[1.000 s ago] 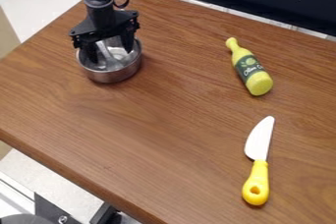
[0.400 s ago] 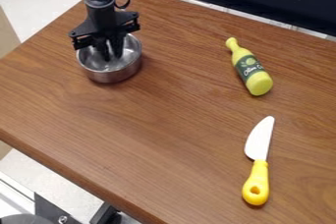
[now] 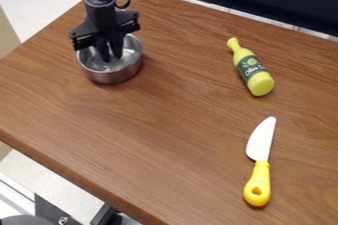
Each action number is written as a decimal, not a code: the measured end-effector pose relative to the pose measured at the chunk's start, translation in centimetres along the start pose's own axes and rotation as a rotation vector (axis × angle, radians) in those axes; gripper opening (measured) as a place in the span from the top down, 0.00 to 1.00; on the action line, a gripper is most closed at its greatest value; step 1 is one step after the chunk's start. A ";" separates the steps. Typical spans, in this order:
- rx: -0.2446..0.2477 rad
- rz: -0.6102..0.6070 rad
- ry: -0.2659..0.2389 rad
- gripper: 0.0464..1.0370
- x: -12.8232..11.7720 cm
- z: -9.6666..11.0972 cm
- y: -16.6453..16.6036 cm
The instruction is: Move spoon out of silver pot and placed on the table
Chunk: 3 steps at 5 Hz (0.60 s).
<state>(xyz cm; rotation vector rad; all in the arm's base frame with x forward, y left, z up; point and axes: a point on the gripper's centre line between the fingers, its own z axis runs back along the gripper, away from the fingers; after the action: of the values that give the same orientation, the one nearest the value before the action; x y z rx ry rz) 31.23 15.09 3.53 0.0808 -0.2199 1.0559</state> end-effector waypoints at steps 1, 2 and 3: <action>-0.049 0.072 -0.008 0.90 0.8 2.7 -0.6; -0.104 0.166 -0.021 0.90 1.7 5.6 -1.0; -0.135 0.193 -0.012 0.90 1.6 8.0 -1.1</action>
<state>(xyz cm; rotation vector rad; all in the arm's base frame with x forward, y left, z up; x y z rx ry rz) 31.84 14.49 11.75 -0.0566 -0.3140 1.2298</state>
